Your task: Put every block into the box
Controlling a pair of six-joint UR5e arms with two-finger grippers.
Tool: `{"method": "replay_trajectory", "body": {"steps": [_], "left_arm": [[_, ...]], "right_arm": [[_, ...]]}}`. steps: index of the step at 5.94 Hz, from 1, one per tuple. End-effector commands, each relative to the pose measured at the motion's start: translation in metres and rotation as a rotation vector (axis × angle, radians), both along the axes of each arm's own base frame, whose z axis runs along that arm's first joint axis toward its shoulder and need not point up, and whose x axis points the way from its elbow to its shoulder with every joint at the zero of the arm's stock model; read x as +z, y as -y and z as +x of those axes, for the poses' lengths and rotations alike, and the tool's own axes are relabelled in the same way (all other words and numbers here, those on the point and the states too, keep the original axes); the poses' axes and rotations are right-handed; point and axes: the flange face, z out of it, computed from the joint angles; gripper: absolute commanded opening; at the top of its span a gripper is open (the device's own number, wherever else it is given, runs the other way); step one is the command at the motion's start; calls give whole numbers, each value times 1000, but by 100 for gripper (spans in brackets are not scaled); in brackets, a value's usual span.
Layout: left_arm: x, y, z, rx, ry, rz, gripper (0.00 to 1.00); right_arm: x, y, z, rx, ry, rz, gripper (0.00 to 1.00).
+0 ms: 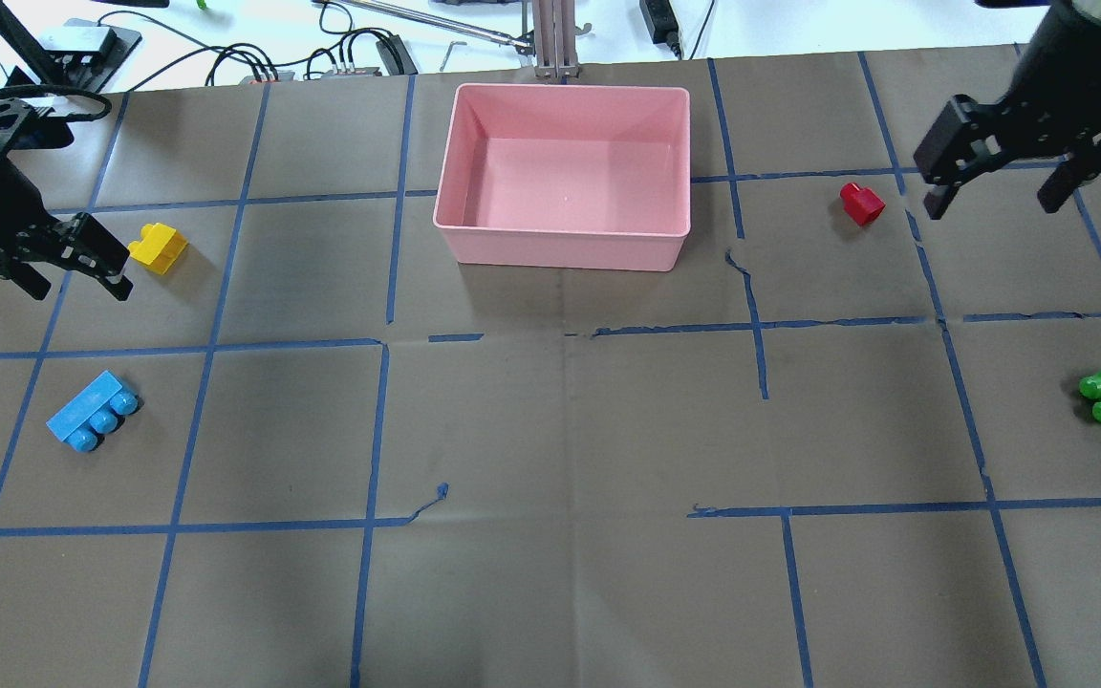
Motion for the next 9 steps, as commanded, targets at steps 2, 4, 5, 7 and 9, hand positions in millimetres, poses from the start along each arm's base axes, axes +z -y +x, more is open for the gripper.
{"method": "replay_trajectory", "body": {"steps": [2, 4, 5, 7, 9], "left_arm": [[-54, -5, 55, -318, 4, -34, 99], [-100, -30, 89, -362, -26, 10, 96], [-141, -39, 94, -367, 17, -26, 95], [-194, -67, 101, -474, -14, -22, 94], [-206, -80, 99, -528, -41, -8, 94]], "right_arm": [[-38, -3, -192, 148, -27, -15, 100], [-108, -5, -269, 170, 56, 52, 100], [-153, -6, -272, 162, 91, 84, 100], [-233, -21, -260, 164, 20, 19, 100], [-286, -37, -264, 130, -14, -7, 100]]}}
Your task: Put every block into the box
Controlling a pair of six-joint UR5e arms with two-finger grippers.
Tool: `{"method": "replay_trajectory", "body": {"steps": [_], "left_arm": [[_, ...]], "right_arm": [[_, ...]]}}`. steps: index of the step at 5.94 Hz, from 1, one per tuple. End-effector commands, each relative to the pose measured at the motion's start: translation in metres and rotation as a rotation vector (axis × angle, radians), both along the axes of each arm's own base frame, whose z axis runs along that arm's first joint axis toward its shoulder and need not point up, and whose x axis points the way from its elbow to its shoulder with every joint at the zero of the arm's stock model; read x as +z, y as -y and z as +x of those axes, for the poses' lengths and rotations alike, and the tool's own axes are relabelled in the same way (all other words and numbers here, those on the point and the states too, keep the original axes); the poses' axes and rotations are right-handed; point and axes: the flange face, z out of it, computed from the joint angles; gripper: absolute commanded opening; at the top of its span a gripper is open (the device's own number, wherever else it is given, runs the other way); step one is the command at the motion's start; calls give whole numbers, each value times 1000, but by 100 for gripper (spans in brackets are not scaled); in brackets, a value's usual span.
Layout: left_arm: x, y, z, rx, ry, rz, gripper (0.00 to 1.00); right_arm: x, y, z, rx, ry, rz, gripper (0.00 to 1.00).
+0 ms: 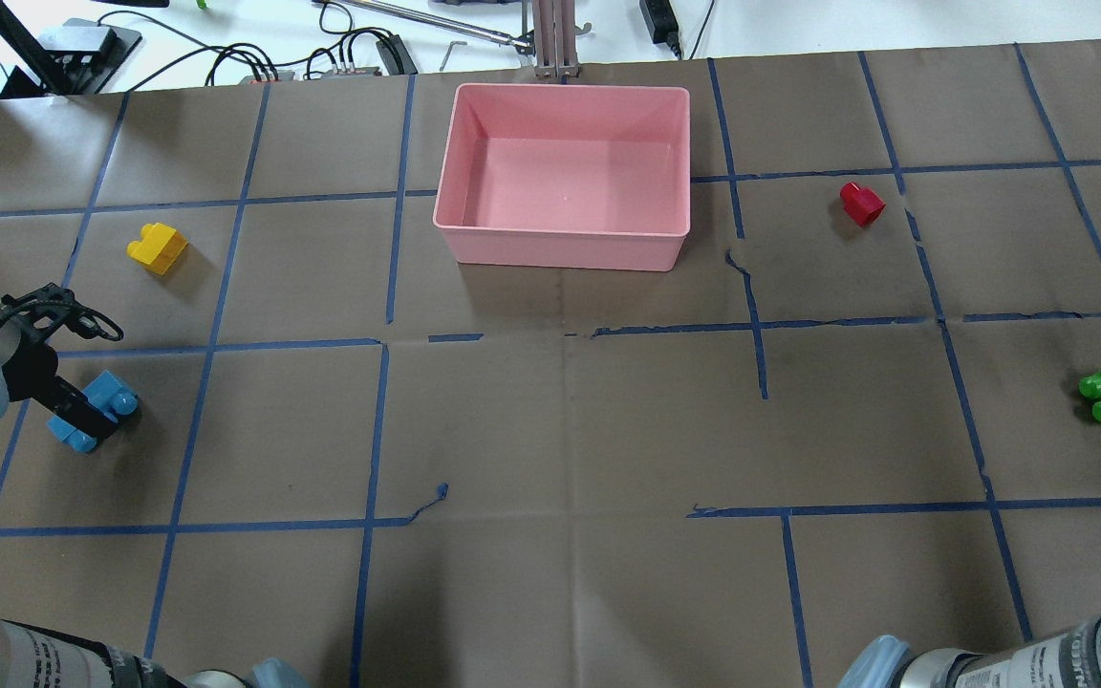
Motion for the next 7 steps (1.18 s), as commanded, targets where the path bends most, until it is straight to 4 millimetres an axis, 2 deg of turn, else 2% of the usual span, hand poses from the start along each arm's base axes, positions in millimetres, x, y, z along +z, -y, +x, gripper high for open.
{"method": "replay_trajectory", "body": {"steps": [1, 2, 4, 5, 6, 7], "left_arm": [[-7, -5, 1, -38, -12, 7, 94], [-6, -3, 2, -40, -6, -2, 85], [-6, -3, 1, -46, -5, -3, 43], [-3, -2, 2, -45, -1, -8, 13], [3, 1, 0, -40, 8, -19, 0], [15, 8, -4, -28, 23, -43, 0]], "right_arm": [[-52, -14, -18, -45, 22, 23, 100], [-65, -13, -20, -53, 35, 38, 100], [-64, -14, -20, -56, 38, 41, 99], [-62, -12, -21, -56, 35, 36, 89], [-61, -12, -21, -56, 35, 38, 64], [-61, -12, -22, -53, 35, 37, 42]]}}
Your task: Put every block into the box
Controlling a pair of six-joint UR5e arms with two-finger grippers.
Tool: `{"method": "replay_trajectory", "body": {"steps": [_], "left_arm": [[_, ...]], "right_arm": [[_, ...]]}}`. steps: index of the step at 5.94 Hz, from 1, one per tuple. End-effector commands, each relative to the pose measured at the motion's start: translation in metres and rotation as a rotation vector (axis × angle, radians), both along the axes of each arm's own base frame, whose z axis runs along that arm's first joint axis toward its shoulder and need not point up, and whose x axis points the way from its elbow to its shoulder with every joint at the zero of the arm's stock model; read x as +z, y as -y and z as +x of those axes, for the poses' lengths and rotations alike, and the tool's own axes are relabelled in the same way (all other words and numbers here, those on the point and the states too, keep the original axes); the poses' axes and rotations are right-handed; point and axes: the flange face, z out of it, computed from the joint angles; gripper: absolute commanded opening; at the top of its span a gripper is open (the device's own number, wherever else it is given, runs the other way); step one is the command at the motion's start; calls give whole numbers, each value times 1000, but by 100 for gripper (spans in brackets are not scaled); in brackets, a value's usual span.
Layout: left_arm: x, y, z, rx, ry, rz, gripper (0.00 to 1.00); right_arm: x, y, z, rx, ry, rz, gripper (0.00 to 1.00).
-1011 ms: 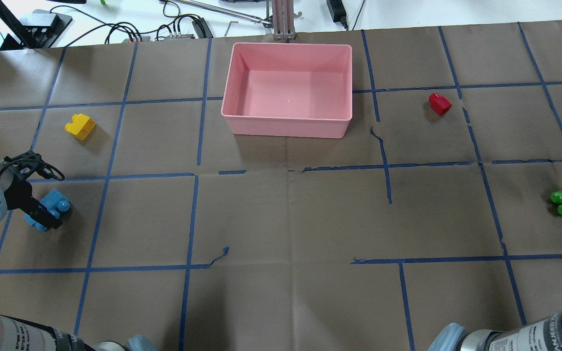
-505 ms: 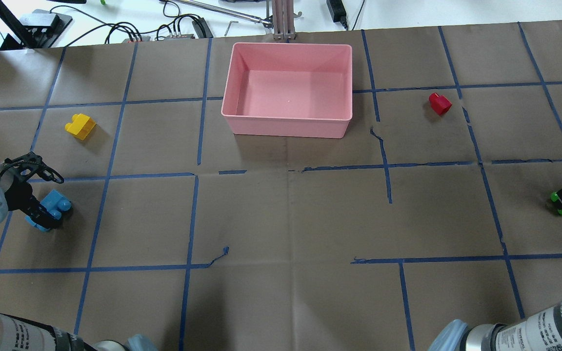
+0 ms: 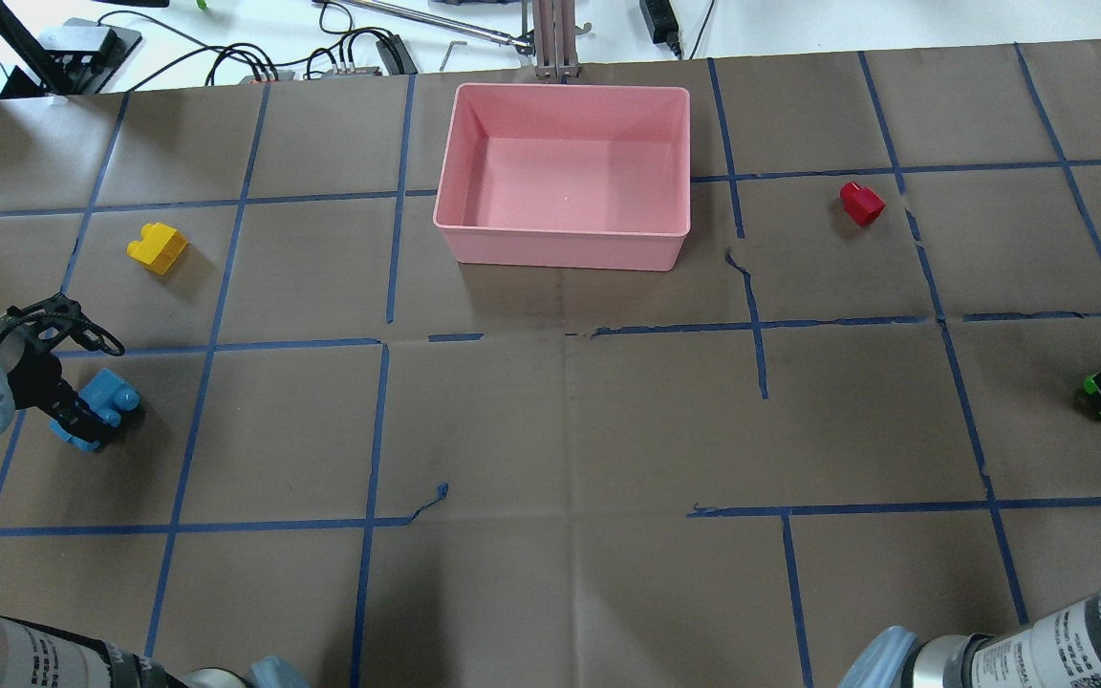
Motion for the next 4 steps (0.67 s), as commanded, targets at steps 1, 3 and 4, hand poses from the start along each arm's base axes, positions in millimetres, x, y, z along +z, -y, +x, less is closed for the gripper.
{"method": "replay_trajectory", "body": {"steps": [1, 3, 4], "left_arm": [[29, 24, -16, -8, 0, -81, 0], [83, 92, -71, -51, -1, -100, 0], [101, 122, -96, -35, -62, -128, 0]], "right_arm": [[6, 4, -2, 7, -1, -19, 22], [61, 34, -19, 24, -77, -101, 10], [94, 64, -9, 66, -82, -133, 10]]}}
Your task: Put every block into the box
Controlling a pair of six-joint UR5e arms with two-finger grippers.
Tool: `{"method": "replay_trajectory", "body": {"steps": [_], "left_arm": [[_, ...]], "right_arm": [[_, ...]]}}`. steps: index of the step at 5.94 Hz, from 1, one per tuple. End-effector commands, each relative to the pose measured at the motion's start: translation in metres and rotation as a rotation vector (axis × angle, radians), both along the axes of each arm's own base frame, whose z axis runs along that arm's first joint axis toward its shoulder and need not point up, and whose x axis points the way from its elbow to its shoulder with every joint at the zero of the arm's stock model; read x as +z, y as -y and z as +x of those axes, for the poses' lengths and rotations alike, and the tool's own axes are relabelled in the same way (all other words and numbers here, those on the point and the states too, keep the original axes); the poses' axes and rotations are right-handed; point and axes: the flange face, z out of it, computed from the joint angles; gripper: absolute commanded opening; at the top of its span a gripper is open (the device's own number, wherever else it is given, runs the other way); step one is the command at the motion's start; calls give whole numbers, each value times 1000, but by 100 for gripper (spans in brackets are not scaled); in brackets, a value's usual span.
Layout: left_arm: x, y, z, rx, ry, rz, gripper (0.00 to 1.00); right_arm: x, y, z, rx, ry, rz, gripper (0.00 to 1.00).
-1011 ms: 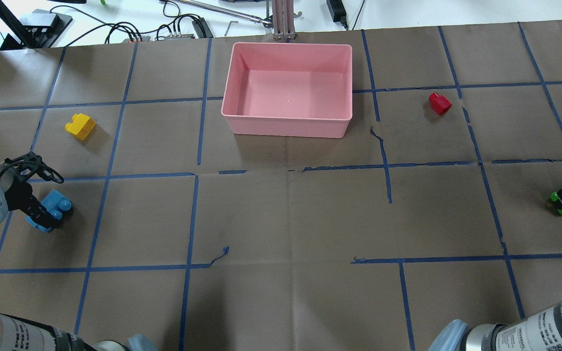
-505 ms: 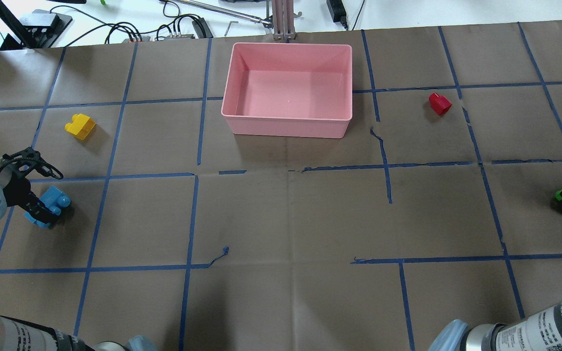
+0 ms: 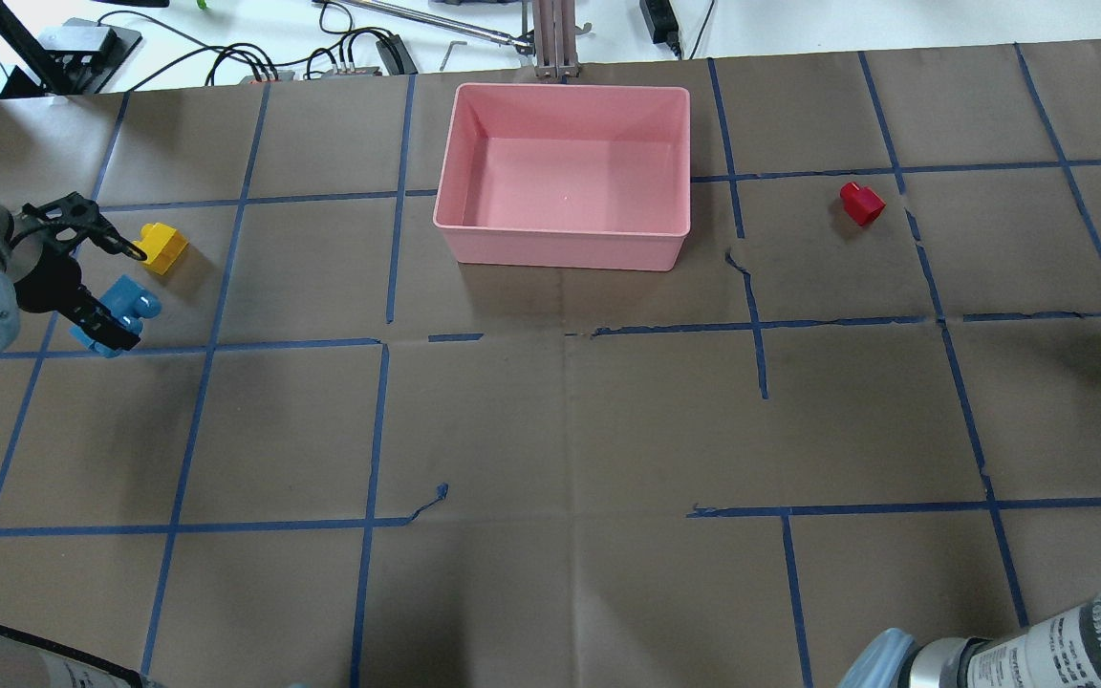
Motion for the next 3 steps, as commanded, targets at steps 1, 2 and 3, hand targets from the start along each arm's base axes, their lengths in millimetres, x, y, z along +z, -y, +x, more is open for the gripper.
{"method": "replay_trajectory", "body": {"steps": [1, 2, 3], "left_arm": [[27, 60, -56, 52, -140, -74, 0], [39, 87, -104, 45, -144, -79, 0], [56, 119, -167, 131, -161, -95, 0]], "right_arm": [[68, 60, 31, 83, 3, -55, 9], [100, 90, 61, 81, 0, -69, 9], [119, 114, 104, 54, 6, -95, 9]]}}
